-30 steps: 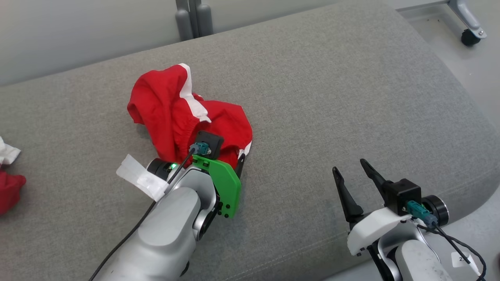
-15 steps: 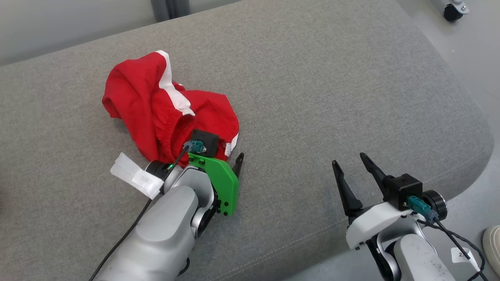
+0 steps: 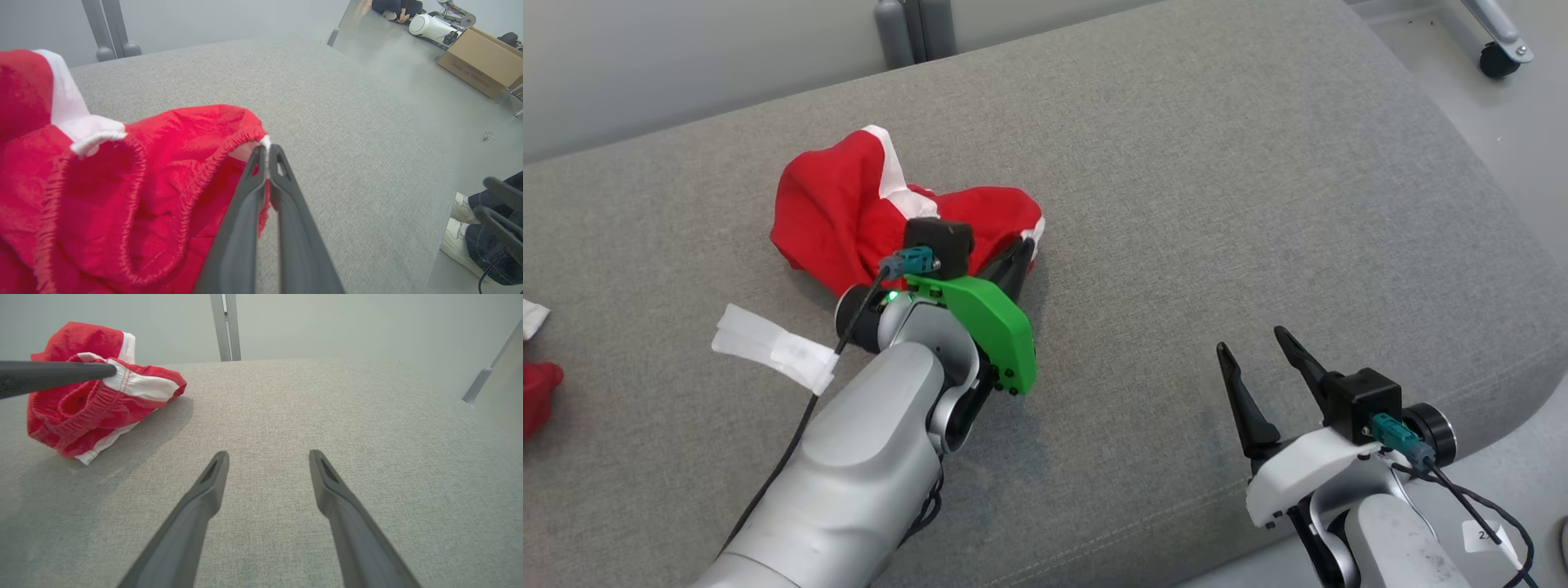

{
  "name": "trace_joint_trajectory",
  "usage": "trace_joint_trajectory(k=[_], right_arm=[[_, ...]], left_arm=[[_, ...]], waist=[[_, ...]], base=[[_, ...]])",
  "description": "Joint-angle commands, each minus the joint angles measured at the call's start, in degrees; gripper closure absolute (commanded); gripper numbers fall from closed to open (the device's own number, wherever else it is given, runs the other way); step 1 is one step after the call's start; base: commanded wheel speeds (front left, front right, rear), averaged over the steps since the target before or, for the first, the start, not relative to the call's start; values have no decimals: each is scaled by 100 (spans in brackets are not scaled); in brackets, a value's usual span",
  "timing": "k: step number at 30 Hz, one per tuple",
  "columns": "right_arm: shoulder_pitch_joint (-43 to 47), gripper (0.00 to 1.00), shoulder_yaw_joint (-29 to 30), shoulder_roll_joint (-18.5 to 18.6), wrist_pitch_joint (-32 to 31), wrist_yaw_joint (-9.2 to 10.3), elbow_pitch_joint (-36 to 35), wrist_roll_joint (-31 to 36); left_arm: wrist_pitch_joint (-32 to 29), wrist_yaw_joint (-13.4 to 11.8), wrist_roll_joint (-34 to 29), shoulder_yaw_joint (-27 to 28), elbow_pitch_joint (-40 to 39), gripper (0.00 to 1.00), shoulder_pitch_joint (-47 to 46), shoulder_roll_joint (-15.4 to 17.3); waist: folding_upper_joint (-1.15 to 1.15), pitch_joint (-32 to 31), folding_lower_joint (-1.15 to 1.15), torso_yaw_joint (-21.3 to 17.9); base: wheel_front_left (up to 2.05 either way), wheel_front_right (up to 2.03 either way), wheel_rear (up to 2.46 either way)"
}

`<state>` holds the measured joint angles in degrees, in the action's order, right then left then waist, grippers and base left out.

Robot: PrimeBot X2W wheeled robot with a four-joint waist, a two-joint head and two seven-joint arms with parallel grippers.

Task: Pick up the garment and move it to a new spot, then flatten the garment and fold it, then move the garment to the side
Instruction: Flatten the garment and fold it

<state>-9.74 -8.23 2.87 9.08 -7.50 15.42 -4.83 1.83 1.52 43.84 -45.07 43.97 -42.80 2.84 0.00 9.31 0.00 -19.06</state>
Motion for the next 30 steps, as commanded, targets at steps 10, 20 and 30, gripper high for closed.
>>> trace_joint_trajectory(k=[10,20,30], right_arm=[[241,0,7,3,-107,2,4,103],[403,0,-42,3,-189,2,-76,111],[448,0,56,5,-214,2,-213,90]], left_arm=[[440,-7,60,173,-759,100,-758,15],[267,-157,184,379,-1211,100,-1455,43],[-754,-603,750,360,-947,100,-102,623]], waist=[[0,-520,0,255],[0,-760,0,360],[0,-652,0,640]], base=[[0,0,0],[0,0,0],[0,0,0]])
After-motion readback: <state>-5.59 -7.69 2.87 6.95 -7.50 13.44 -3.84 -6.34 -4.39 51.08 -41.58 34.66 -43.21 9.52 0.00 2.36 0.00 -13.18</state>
